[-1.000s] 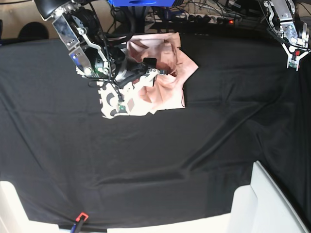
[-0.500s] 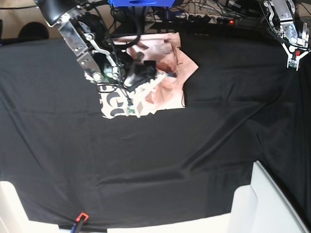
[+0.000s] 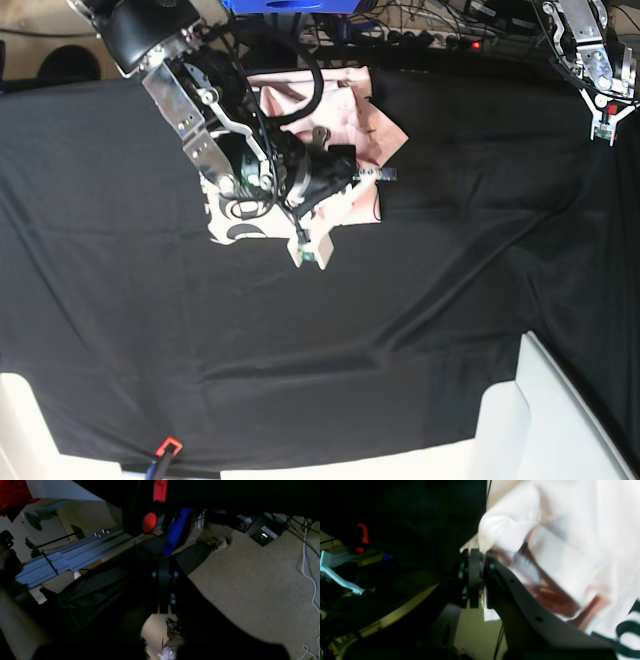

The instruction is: Fold the T-shirt properly

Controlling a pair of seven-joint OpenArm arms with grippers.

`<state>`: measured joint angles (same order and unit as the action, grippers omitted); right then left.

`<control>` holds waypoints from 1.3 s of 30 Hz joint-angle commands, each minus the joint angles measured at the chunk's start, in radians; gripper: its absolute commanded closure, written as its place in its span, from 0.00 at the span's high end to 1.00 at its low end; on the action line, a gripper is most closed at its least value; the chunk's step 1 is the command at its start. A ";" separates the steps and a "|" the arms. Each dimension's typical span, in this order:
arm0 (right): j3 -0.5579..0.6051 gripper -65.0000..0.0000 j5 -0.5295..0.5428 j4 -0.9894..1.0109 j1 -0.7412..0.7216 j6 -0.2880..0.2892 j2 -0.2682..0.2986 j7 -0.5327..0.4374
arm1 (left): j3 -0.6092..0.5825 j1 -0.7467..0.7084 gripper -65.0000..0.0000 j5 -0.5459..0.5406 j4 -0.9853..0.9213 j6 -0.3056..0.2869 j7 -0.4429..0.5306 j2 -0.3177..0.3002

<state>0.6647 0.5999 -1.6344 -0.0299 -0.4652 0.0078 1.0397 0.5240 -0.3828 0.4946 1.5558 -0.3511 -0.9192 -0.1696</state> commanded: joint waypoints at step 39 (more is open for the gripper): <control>0.115 0.31 0.004 -0.054 -0.213 0.145 0.002 -0.089 | 0.008 0.002 0.00 0.016 0.015 0.008 0.001 -0.011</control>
<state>0.7887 0.6067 -1.6772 -0.2272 -0.3195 0.0139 0.9661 0.5259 -0.3828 0.4934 1.5555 -0.3508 -0.9188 -0.1658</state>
